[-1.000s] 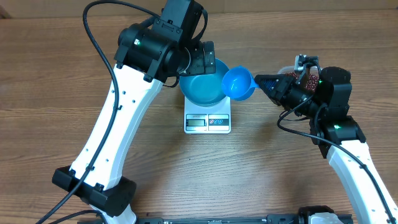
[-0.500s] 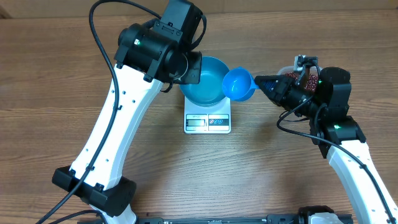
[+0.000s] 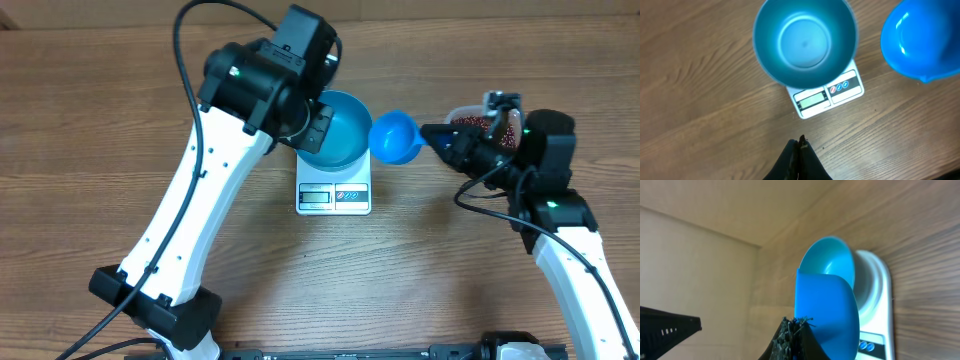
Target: Scoop item into bowl and weigh 150g on scale
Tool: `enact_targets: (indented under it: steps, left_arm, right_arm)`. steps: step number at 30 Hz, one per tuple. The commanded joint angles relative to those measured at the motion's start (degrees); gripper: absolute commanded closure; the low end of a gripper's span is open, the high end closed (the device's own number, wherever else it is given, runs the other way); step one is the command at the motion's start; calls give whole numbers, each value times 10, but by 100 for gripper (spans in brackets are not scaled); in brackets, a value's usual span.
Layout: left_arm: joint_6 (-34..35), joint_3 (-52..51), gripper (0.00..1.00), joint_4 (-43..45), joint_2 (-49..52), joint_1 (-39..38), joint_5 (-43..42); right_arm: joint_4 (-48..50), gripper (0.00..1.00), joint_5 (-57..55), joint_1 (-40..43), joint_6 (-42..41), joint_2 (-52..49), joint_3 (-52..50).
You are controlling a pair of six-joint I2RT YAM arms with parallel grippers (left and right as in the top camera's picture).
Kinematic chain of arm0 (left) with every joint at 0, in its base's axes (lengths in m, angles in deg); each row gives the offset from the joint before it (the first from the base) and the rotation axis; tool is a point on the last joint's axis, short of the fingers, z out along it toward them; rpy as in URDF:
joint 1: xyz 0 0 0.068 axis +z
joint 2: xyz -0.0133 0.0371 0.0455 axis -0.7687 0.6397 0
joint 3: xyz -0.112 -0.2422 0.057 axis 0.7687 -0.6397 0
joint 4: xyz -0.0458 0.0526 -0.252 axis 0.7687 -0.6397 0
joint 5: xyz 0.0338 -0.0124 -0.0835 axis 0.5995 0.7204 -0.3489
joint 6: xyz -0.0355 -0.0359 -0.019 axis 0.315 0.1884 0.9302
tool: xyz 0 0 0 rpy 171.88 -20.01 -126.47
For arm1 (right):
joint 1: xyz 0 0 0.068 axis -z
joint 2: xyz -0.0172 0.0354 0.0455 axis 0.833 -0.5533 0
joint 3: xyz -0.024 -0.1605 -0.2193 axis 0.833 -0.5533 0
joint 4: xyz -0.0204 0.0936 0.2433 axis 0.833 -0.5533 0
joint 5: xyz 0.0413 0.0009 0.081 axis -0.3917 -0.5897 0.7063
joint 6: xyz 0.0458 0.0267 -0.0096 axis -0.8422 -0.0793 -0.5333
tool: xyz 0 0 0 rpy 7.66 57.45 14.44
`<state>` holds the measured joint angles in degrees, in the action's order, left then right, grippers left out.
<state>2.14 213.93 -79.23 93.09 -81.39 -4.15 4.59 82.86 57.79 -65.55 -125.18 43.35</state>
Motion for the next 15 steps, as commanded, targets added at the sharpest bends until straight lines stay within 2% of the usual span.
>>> enact_targets:
  steps: [1,5,8,15]
  left_arm:
    - [-52,-3,95,8,-10,-16,-9]
    - [-90,-19,95,32,-11,-20,-62]
    - [-91,-65,95,75,-18,-20,-73]
    - [-66,-292,95,229,-96,-20,-74]
  right_arm:
    - [1,96,7,31,50,45,11]
    - [0,96,1,70,88,87,12]
    - [-21,96,-6,100,109,117,12]
    - [-94,96,-47,125,146,143,12]
